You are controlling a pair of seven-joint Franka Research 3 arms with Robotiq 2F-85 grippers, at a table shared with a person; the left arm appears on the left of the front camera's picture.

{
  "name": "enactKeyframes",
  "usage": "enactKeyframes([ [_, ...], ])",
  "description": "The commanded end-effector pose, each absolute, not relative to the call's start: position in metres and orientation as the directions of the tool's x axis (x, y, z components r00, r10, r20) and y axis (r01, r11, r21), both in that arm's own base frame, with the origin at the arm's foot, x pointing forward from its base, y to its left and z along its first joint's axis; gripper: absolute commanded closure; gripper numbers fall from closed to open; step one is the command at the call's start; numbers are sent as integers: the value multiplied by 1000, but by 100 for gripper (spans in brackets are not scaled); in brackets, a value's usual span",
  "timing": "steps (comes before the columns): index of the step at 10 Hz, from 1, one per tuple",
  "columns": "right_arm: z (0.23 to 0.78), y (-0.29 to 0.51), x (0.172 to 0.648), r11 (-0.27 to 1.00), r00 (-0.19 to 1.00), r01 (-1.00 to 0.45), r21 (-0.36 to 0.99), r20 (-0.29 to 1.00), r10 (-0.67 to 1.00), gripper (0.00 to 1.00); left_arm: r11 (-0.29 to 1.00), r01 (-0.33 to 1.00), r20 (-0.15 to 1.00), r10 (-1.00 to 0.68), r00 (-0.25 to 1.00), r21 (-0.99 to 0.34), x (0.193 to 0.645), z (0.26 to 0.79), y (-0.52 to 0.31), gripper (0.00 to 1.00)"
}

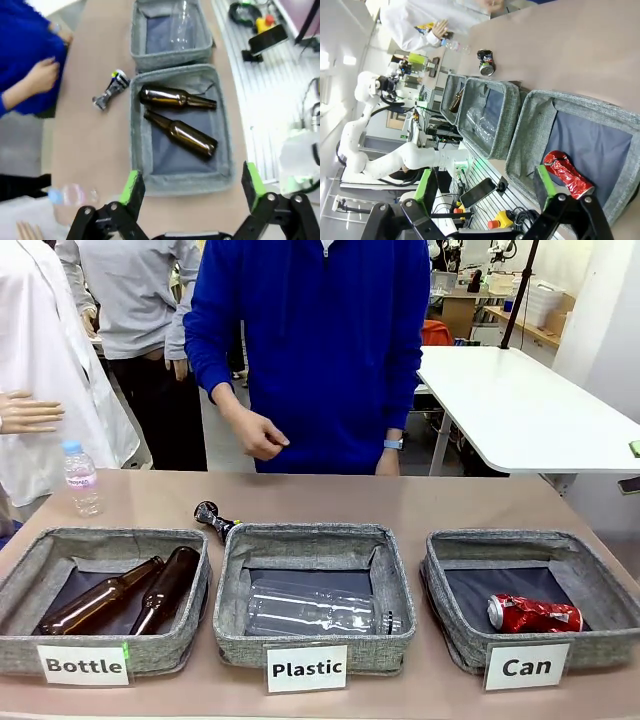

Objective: Sort the can waste into the basket.
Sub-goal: Pick up the can waste from the table and place it in the right Fabric basket.

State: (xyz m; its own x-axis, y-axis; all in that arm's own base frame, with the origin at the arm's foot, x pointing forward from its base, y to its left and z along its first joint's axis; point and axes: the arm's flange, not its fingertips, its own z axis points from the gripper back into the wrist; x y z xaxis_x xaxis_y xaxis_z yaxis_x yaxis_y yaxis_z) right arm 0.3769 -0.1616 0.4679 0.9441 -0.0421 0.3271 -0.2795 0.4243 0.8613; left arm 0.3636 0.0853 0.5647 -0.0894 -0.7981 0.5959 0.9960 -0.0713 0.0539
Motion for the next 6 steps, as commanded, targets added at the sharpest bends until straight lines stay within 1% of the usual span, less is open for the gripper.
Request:
enactKeyframes([
  [1, 469, -162, 375, 424, 940, -297, 855, 341, -29, 0, -108, 994, 489, -865, -111, 35, 427, 555, 31, 0],
  [2, 469, -162, 375, 424, 940, -297, 855, 341, -29, 0, -112, 993, 436, -892, -119, 41, 451, 547, -8, 0],
  [3, 469, -162, 375, 424, 940, -297, 855, 341, -29, 0, -157, 987, 377, -914, -151, 14, 474, 537, -43, 0],
  [5, 469, -162, 375, 424, 940, -297, 855, 341, -29, 0, -256, 967, 318, -916, -243, 1, 523, 513, -109, 0],
  [6, 469, -162, 375, 424, 940, -297, 855, 341, -29, 0, -299, 954, 289, -911, -293, 27, 542, 500, -131, 0],
])
